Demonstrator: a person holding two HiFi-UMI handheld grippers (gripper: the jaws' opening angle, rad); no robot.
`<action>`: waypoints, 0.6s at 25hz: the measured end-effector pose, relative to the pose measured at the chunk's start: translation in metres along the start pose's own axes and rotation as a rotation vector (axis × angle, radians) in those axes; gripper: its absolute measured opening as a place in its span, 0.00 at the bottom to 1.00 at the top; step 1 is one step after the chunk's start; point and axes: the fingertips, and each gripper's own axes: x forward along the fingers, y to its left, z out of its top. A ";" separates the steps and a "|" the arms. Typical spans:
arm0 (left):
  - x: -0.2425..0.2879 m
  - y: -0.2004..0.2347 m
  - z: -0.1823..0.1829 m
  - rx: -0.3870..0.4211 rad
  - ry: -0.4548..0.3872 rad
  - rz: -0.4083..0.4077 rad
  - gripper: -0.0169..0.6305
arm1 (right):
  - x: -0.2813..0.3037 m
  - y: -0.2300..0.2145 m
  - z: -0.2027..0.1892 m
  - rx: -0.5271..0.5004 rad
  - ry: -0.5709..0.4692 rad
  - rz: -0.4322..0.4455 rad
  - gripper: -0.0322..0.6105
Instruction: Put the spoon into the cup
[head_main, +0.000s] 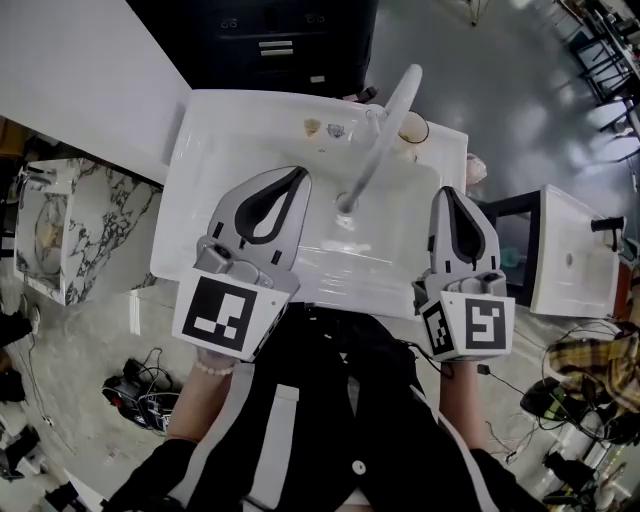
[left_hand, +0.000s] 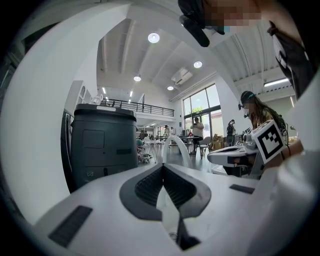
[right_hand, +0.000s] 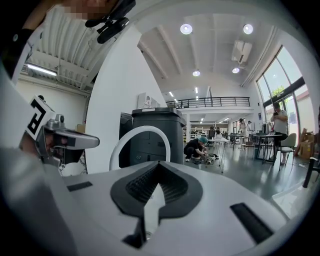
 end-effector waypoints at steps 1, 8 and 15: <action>-0.001 0.000 0.001 0.003 -0.002 -0.001 0.02 | 0.001 0.002 0.001 -0.002 0.000 0.004 0.05; -0.006 0.000 -0.002 -0.011 -0.005 0.003 0.02 | 0.002 0.015 0.003 -0.022 0.001 0.031 0.05; -0.011 0.001 -0.001 -0.014 -0.004 0.001 0.02 | 0.000 0.019 0.007 -0.027 0.001 0.030 0.05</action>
